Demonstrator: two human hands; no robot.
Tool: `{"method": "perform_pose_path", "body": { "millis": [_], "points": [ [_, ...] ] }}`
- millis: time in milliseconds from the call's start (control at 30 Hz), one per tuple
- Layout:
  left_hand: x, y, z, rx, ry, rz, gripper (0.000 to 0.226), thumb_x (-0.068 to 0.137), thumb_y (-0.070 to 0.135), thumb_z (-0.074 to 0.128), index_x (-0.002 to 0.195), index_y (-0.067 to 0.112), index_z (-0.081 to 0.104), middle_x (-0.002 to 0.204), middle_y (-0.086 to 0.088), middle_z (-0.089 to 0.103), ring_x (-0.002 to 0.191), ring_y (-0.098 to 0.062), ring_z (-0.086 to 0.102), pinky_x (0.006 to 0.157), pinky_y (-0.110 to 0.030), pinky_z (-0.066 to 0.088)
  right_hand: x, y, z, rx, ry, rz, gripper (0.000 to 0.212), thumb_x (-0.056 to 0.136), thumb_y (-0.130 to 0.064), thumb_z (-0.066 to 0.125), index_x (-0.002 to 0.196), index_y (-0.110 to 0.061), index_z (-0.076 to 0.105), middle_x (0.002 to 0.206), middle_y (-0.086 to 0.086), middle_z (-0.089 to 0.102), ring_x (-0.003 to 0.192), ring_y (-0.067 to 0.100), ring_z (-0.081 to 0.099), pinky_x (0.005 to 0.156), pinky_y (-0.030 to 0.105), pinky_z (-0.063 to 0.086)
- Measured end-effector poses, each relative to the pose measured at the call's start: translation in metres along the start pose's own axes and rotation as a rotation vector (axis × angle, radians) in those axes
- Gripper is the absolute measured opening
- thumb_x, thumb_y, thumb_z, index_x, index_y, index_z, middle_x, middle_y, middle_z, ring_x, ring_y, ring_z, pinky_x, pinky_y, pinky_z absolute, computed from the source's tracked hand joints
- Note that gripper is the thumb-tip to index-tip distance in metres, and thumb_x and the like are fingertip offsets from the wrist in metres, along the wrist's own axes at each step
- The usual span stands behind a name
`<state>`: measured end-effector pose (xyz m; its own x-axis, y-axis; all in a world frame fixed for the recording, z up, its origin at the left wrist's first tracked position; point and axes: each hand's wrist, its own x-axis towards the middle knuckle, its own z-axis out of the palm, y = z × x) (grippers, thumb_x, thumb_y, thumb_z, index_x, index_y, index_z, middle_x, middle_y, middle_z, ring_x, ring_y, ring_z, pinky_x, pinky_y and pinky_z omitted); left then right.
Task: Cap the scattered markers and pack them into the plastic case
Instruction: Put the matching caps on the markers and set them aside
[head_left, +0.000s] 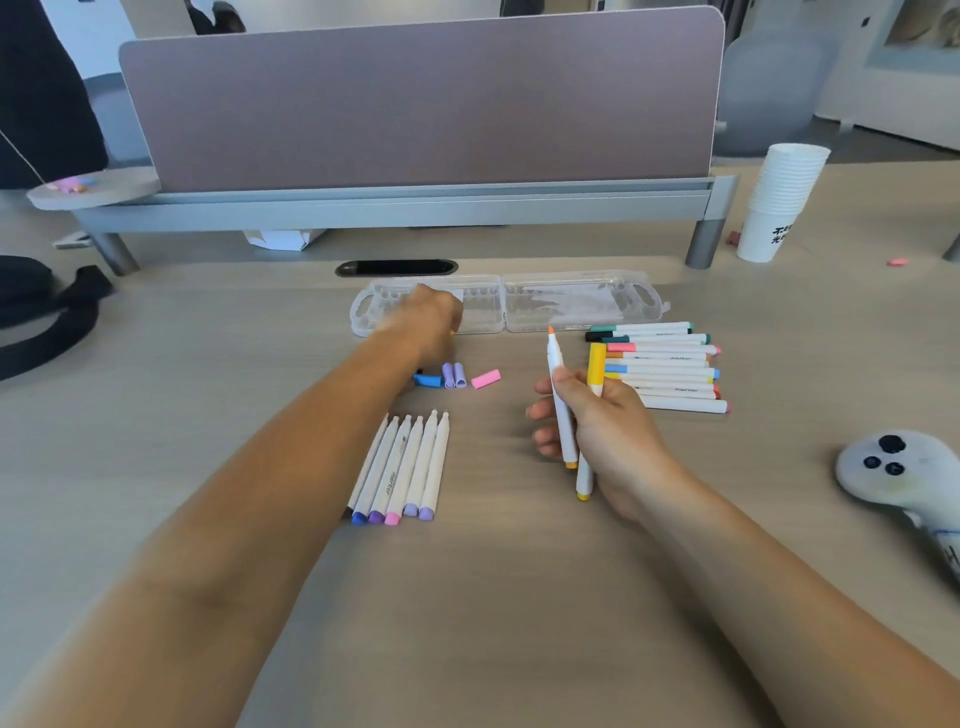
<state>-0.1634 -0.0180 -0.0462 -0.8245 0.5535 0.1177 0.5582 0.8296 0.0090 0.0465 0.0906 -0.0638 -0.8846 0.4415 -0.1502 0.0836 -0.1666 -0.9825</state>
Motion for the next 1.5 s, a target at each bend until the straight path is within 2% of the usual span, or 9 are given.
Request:
{"method": "perform_pose_path", "body": {
  "millis": [167,300,400,500,600,800,967,1233,1500],
  "points": [
    [-0.045,-0.005,-0.025,-0.749,0.229,-0.054,0.011,0.082,0.014,0.069,0.087,0.023,0.070,0.084,0.003,0.070,0.081,-0.020,0.069,0.075,-0.034,0.058,-0.002,-0.001,-0.002,-0.082,0.003,-0.054,0.028,0.102,-0.032,0.050,0.092,-0.011,0.066,0.066,-0.001,0.064,0.050,0.016,0.051,0.049,0.027,0.046],
    [-0.103,0.001,-0.030,-1.139,0.103,-0.011,0.015,0.091,0.002,0.064,0.092,0.015,0.072,0.073,0.004,0.069,0.061,-0.010,0.063,0.060,-0.022,0.055,-0.004,0.001,0.000,-0.173,-0.048,-0.124,0.026,0.101,-0.032,0.051,0.088,-0.016,0.067,0.063,-0.002,0.059,0.045,0.012,0.044,0.048,0.025,0.035],
    [-0.125,0.001,-0.027,-1.191,0.047,0.013,0.017,0.096,0.010,0.060,0.103,0.019,0.073,0.066,0.013,0.063,0.059,-0.006,0.050,0.056,-0.015,0.045,-0.006,0.004,0.000,-0.351,-0.093,-0.241,0.025,0.101,-0.034,0.052,0.089,-0.019,0.069,0.059,-0.007,0.057,0.050,0.010,0.047,0.053,0.025,0.036],
    [-0.134,0.000,-0.022,-1.223,0.014,0.071,0.020,0.100,0.013,0.053,0.114,0.009,0.067,0.069,0.007,0.063,0.060,-0.008,0.051,0.055,-0.015,0.042,-0.009,0.006,-0.001,-0.543,-0.115,-0.394,0.026,0.100,-0.033,0.053,0.088,-0.016,0.069,0.057,0.003,0.055,0.055,0.010,0.047,0.055,0.025,0.036],
    [-0.137,0.000,-0.018,-1.154,0.018,0.133,0.014,0.098,0.018,0.057,0.104,0.007,0.063,0.066,0.001,0.061,0.056,-0.003,0.053,0.055,-0.015,0.041,-0.011,0.008,-0.003,-0.643,-0.134,-0.507,0.025,0.099,-0.034,0.053,0.086,-0.017,0.068,0.066,0.014,0.053,0.057,0.010,0.042,0.054,0.028,0.031],
    [-0.136,-0.005,-0.020,-1.144,0.101,0.141,0.025,0.096,0.018,0.059,0.087,-0.005,0.060,0.054,0.009,0.054,0.046,-0.002,0.043,0.047,-0.012,0.034,-0.008,0.013,-0.007,-0.776,-0.197,-0.525,0.035,0.099,-0.038,0.052,0.084,-0.008,0.062,0.062,0.004,0.044,0.058,0.016,0.039,0.054,0.029,0.029],
    [-0.139,-0.001,-0.017,-1.132,0.007,0.196,0.023,0.093,0.026,0.063,0.076,0.012,0.065,0.057,0.003,0.051,0.049,-0.008,0.037,0.046,-0.017,0.030,-0.012,0.012,-0.007,-0.870,-0.276,-0.567,0.031,0.099,-0.036,0.052,0.074,-0.018,0.054,0.062,0.002,0.051,0.060,0.020,0.046,0.057,0.038,0.039],
    [-0.138,-0.008,-0.023,-1.130,0.063,0.151,0.029,0.091,0.034,0.062,0.077,0.010,0.070,0.059,-0.006,0.053,0.055,-0.019,0.038,0.052,-0.029,0.032,-0.012,0.009,-0.010,-0.891,-0.276,-0.560,0.035,0.098,-0.034,0.054,0.063,-0.031,0.047,0.054,-0.009,0.045,0.054,0.012,0.041,0.052,0.030,0.032],
    [-0.141,0.007,-0.017,-1.225,-0.007,0.153,0.050,0.076,0.050,0.065,0.079,0.001,0.069,0.057,-0.008,0.046,0.053,-0.023,0.031,0.048,-0.027,0.025,-0.010,0.012,-0.006,-0.826,-0.278,-0.580,0.032,0.099,-0.033,0.053,0.069,-0.022,0.050,0.056,-0.007,0.045,0.054,0.012,0.039,0.053,0.029,0.031]
  ]
}}
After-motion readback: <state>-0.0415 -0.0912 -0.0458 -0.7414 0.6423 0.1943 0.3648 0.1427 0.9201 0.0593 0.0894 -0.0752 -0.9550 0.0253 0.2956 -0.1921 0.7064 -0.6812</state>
